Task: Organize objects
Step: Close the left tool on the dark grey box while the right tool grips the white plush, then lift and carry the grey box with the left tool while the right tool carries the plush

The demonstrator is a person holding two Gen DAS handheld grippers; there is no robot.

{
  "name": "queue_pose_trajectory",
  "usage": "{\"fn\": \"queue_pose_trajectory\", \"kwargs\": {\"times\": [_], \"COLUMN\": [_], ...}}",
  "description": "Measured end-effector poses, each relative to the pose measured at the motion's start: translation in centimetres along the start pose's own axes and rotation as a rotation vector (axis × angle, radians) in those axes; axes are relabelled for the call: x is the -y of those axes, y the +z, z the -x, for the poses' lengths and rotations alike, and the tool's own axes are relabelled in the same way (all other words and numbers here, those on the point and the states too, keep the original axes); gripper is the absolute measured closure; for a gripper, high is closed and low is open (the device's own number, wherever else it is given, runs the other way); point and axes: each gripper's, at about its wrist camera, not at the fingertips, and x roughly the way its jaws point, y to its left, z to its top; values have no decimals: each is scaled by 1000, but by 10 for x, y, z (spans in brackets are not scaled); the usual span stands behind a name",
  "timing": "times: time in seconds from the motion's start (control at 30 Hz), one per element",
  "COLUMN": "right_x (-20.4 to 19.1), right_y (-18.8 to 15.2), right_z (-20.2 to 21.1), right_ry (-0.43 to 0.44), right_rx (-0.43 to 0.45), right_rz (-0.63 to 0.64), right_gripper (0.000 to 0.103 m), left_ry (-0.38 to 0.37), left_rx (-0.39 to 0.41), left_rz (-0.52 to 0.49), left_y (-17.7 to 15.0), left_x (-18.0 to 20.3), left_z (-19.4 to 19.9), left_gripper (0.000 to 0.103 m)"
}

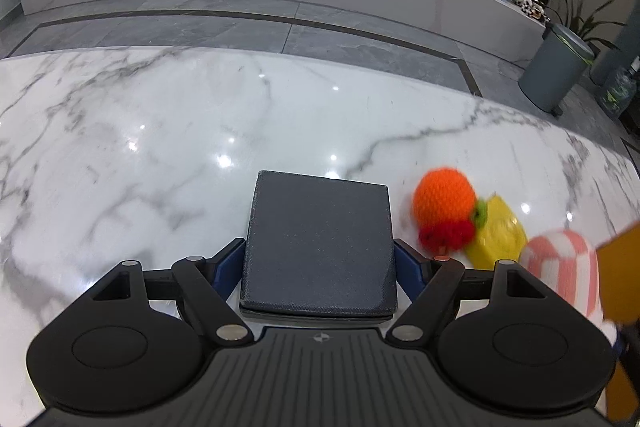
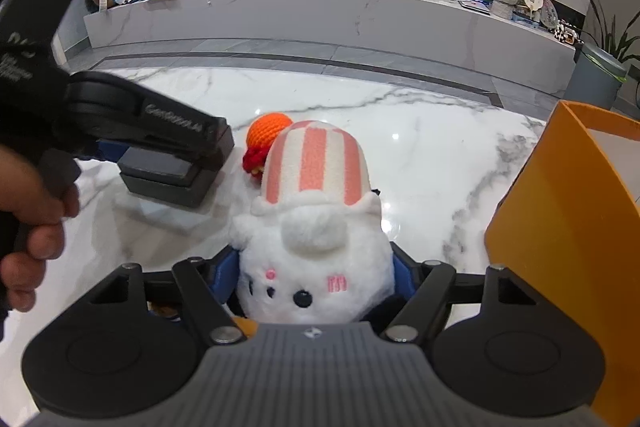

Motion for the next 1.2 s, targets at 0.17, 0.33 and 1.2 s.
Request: {"fn": "queue_pose_trajectory", "kwargs": {"times": [0.17,0.33,1.2], "right_x": [2,1,28], "right_y": [-9,-20,-48], "right_z": [6,15,55], "right_ry": [10,13,209], "right_rx": [2,1,120], "right_rz": [20,39,-56], "right_gripper": [29,30,32], "left_ry": [-18,-27,32], "left_rx": [-1,0,-32], "left_rz": [-25,-40,-87], "left_y": [-22,-44,-106], "left_x": [-9,-12,16], "left_z": [17,33,70], "left_gripper": [15,15,16]}}
